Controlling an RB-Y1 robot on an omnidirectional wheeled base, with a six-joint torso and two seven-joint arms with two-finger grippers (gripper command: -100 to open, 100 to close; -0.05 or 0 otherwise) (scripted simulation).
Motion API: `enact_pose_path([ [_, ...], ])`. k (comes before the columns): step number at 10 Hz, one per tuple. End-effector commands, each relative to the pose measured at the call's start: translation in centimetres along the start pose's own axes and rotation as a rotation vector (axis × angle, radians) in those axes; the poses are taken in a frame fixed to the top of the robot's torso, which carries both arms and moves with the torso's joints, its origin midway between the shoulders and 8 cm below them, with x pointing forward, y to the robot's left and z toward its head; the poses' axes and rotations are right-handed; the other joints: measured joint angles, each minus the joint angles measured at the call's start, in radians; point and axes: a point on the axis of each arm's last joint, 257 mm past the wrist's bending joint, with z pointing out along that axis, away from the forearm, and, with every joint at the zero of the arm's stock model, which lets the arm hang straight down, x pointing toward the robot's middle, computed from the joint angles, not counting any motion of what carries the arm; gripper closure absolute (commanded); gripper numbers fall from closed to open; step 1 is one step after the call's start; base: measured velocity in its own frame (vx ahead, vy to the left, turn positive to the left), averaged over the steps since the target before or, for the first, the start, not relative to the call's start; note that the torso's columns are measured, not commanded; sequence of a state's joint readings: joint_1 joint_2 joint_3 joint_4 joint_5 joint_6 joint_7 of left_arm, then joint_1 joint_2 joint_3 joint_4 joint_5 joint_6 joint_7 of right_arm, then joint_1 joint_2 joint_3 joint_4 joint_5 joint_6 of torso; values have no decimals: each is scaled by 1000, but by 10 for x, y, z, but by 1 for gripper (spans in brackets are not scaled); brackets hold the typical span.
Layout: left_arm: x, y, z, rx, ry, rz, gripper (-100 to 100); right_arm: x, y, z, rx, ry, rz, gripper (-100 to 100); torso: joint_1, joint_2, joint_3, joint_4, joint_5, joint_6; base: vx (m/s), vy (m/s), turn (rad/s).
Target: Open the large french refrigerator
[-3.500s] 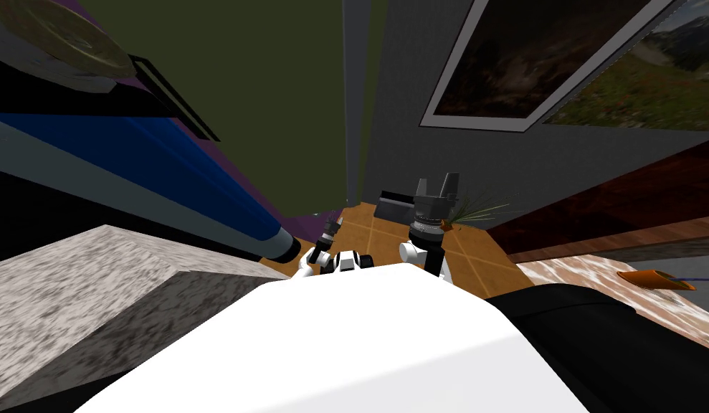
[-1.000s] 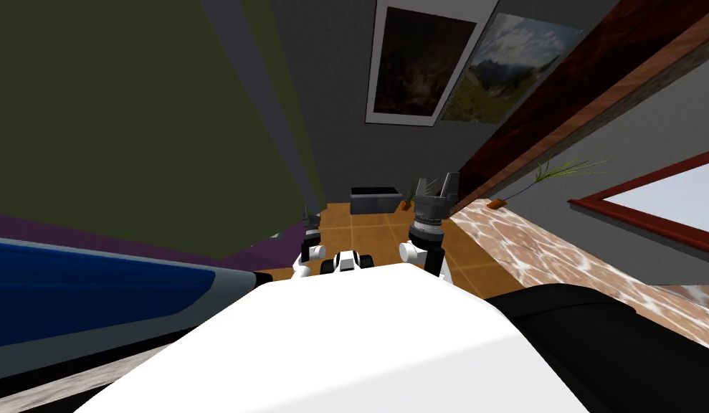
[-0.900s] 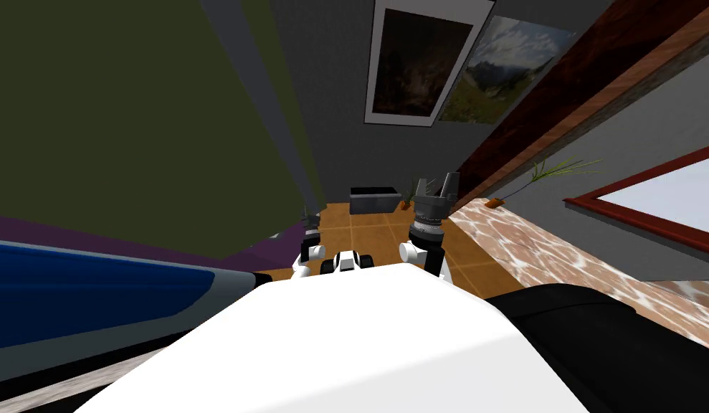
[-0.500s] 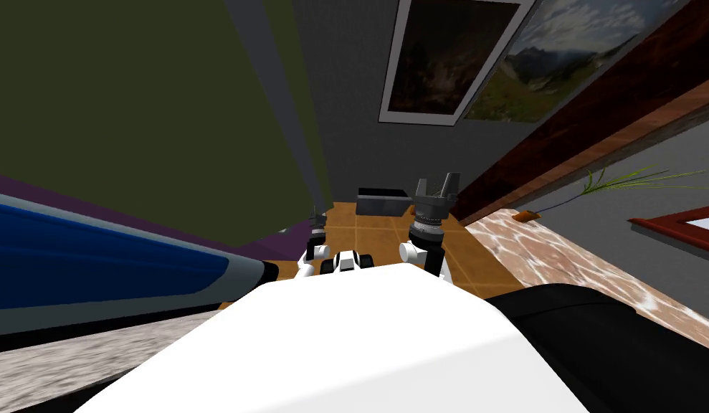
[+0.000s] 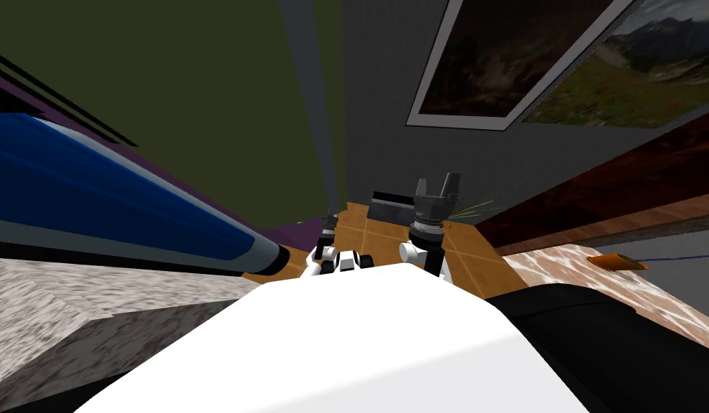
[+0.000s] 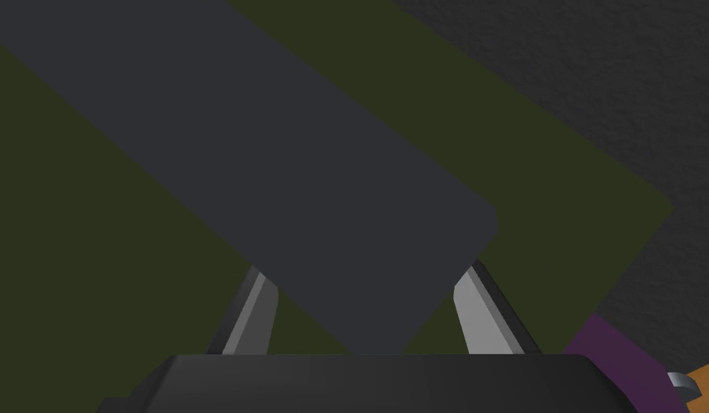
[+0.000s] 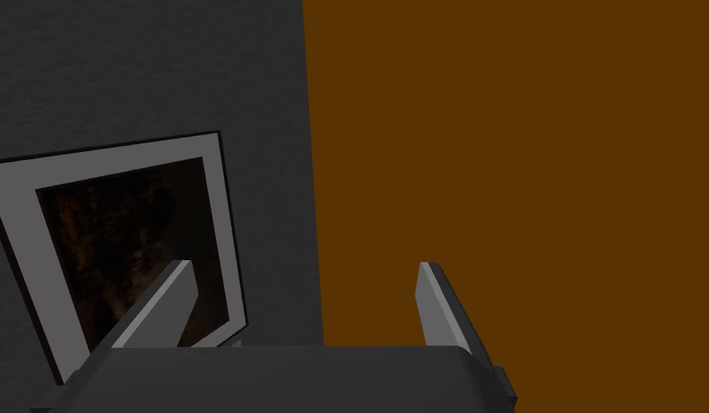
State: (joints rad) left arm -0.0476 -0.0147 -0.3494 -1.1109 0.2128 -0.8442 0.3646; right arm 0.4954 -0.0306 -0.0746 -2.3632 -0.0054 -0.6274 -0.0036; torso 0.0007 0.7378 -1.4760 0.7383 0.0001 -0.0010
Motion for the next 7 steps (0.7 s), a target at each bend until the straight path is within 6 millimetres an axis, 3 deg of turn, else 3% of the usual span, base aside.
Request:
enact_pose_path([
  [1, 25, 16, -1, -39, 57, -32, 100, 0, 0, 0, 0, 0, 0, 0, 1, 1, 0, 0, 0, 0, 28, -18, 263],
  [2, 40, 27, -2, -65, 94, -50, 100, 0, 0, 0, 0, 0, 0, 0, 1, 1, 1, 0, 0, 0, 38, -23, 394],
  [3, 31, 20, -2, -49, 72, -37, 100, 0, 0, 0, 0, 0, 0, 0, 0, 1, 1, 0, 0, 1, 16, -17, 78],
  [4, 51, 27, 5, -75, 113, -61, 100, 0, 0, 0, 0, 0, 0, 0, -1, 1, 1, 0, 0, 2, -85, 96, -130],
  [7, 79, 35, 15, -109, 169, -85, 100, 0, 0, 0, 0, 0, 0, 0, 0, 11, 6, 4, 0, 2, -129, 177, -106],
])
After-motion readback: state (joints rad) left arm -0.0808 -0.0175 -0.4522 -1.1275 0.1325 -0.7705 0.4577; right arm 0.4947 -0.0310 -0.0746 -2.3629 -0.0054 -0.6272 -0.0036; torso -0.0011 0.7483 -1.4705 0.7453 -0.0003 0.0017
